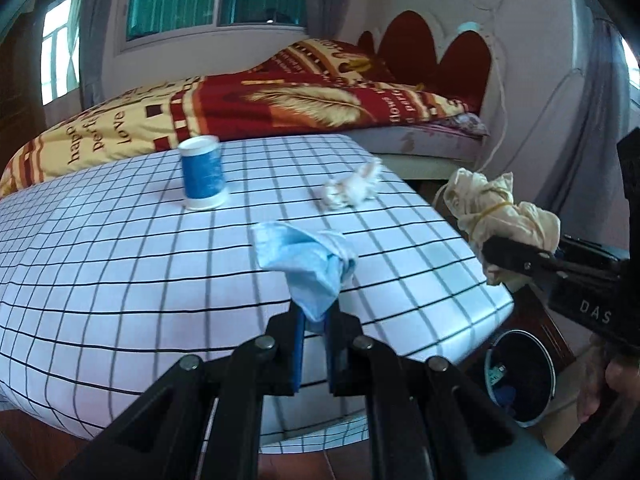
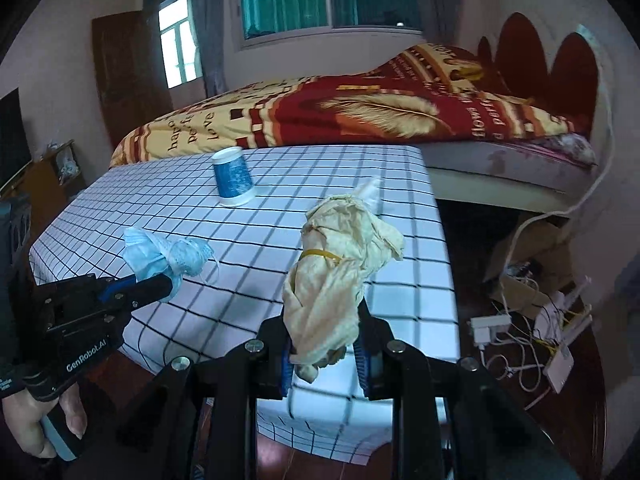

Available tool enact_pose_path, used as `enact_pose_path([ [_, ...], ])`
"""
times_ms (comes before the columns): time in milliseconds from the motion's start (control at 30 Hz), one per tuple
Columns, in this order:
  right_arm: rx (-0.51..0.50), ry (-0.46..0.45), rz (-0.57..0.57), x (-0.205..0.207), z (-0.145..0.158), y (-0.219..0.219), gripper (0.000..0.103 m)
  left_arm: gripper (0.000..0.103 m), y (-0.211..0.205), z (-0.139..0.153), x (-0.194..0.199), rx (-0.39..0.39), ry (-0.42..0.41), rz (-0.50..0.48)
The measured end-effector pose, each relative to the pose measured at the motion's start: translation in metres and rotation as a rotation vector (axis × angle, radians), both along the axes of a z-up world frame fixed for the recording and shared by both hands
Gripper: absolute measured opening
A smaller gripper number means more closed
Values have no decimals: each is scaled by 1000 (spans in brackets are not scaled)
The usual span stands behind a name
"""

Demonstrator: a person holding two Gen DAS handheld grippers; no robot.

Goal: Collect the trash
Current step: 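Carry the light-blue wrapper and tan paper over the black bin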

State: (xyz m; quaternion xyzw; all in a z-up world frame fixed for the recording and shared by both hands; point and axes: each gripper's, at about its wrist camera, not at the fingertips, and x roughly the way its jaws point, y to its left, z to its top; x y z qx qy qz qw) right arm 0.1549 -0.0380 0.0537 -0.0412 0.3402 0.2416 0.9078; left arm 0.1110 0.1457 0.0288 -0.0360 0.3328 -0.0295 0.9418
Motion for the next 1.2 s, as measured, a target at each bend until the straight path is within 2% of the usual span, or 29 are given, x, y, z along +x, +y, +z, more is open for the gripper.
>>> enact_pose_path([
  [600,2,2,-192,-39,-6,-118,26,10,-86,2,-8,10,-10,-169],
  [1200,-14,55,-410,-63,-38,-226,26,10,-186,-23,-6,18,46,-389],
])
